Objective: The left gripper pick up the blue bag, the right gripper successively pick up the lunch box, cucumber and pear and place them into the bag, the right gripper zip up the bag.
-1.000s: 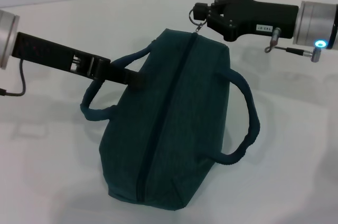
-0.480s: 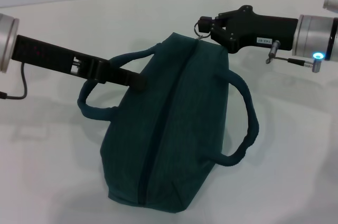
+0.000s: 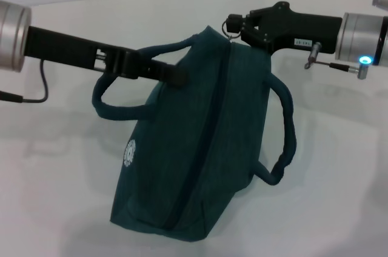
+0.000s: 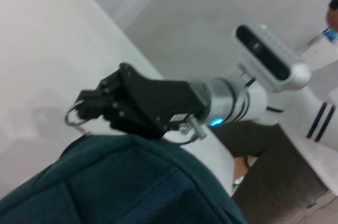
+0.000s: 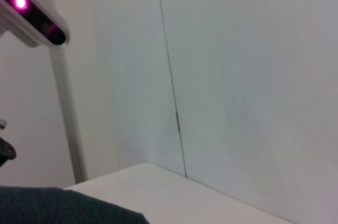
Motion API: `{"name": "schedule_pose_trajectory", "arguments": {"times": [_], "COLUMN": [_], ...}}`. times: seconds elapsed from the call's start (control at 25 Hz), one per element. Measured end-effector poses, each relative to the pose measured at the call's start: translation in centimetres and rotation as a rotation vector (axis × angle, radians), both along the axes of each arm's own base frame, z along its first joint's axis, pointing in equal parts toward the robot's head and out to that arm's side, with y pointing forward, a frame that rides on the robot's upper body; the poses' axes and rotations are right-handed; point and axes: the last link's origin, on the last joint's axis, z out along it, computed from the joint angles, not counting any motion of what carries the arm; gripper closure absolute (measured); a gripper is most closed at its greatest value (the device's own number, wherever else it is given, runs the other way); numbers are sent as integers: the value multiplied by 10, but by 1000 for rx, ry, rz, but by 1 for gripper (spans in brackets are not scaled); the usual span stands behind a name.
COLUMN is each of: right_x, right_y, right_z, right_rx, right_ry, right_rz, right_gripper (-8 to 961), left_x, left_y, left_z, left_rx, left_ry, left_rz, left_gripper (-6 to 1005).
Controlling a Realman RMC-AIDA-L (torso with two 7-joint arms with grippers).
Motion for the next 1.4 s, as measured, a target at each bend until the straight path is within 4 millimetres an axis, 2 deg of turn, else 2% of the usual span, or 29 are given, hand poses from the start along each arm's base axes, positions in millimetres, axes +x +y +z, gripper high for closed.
{"name": "schedule_pose_trajectory", "arguments": {"times": [0.28, 0.6, 0.76, 0.84, 0.92, 1.12, 1.24, 1.36, 1.4], "right_x": [-9, -4, 0, 2, 3, 5, 2, 4, 4], "right_y": [-1, -1, -2, -3, -3, -6, -12, -22, -22], "right_z": [15, 23, 24, 23, 24, 39, 56, 79, 79], "right_rx": [-30, -65, -87, -103, -114, -136, -126, -94, -94], "right_ry": [37, 58, 54, 46, 40, 50, 89, 157, 157], "right_rz": [34, -19, -43, -58, -68, -59, -10, 31, 31], "right_gripper": [939, 940, 934, 931, 728, 623, 560, 497, 462], "left_x": [4, -3, -8, -10, -13, -19, -26, -32, -34], "left_y": [7, 9, 14, 15, 15, 19, 21, 20, 19], "left_z": [-11, -14, -15, -15, -14, -2, 7, 14, 14], "left_rx": [13, 63, 120, 130, 155, 259, 345, 422, 443], "left_ry": [-31, -49, -45, -44, -47, -97, -139, -180, -186], "left_rz": [12, 9, 11, 6, -12, -77, -120, -168, -184], "left_gripper": [937, 932, 747, 713, 680, 595, 545, 557, 550]}}
